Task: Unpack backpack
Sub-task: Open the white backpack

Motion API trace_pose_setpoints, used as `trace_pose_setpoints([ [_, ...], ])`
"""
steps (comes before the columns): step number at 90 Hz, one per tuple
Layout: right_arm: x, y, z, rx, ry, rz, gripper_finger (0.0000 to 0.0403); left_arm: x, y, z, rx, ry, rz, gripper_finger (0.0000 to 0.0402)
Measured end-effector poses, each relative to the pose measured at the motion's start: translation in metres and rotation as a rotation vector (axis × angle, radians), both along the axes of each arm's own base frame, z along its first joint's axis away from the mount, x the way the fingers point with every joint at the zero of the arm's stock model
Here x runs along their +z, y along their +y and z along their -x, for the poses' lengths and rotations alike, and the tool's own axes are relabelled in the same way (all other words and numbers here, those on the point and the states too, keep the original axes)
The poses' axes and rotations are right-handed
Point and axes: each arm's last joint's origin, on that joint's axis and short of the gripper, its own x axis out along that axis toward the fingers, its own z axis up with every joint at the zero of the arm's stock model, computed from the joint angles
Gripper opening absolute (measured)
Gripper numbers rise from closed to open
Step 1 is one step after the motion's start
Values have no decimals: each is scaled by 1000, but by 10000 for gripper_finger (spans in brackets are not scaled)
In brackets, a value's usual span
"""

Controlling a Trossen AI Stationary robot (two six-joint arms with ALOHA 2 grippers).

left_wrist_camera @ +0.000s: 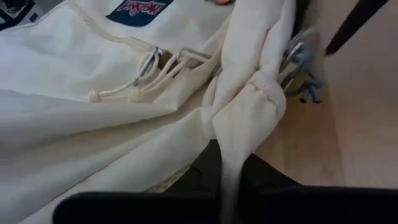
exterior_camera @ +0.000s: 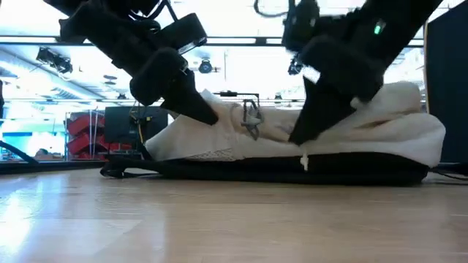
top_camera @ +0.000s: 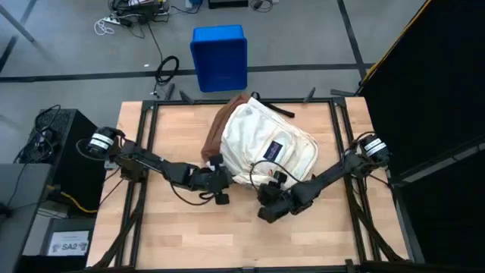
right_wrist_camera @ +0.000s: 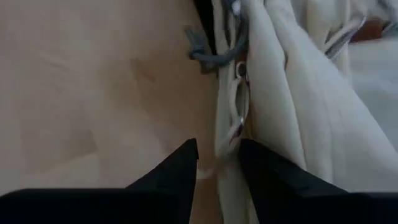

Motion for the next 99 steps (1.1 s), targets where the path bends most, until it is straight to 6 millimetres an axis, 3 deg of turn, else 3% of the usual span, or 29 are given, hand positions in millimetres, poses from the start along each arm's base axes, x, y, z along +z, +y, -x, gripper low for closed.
trace_pose_setpoints([
  [14, -5, -7, 1, 7, 33, 16, 78, 0, 0, 0, -8, 1, 7, 0],
  [28, -5, -6, 1, 58, 55, 33, 12, 0, -1, 0, -52, 12, -2, 0],
  [45, -5, -6, 1, 67, 58, 20, 3, 1, -5, -1, -148, 27, -91, 12],
  [65, -5, -6, 0, 55, 44, 14, 1, 8, -11, -3, -210, 20, -167, 70],
  [86, -4, -8, -5, 43, 8, -2, 0, 28, -36, -11, -288, -68, -185, 145],
  [99, -4, -10, -6, 39, -1, -5, 0, 11, -45, -18, -309, -49, -229, 175],
])
